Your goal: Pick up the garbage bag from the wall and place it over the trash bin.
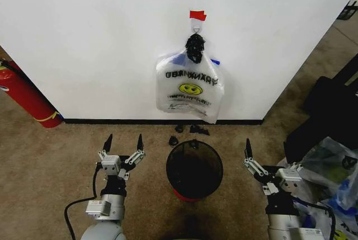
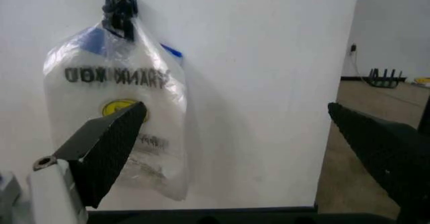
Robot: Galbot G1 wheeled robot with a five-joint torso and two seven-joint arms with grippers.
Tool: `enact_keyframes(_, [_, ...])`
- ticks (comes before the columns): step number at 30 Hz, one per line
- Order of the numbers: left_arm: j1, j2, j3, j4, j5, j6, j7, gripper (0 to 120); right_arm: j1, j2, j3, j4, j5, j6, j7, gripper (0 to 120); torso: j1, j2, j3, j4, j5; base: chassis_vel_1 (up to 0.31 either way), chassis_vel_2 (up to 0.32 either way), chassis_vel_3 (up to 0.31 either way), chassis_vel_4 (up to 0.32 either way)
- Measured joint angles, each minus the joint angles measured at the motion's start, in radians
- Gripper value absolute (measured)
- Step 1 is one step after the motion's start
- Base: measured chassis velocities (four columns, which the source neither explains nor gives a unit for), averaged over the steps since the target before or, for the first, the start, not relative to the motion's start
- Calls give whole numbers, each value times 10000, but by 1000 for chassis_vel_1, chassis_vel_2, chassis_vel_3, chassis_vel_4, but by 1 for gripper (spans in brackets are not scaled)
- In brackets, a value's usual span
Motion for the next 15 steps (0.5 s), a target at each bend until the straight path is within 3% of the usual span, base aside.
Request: enact_keyframes(15, [273, 95, -792, -275, -390, 2, 403, 100, 204, -347, 8, 47, 697, -283, -21, 100, 0, 0, 0, 1, -1, 0, 0, 0, 0])
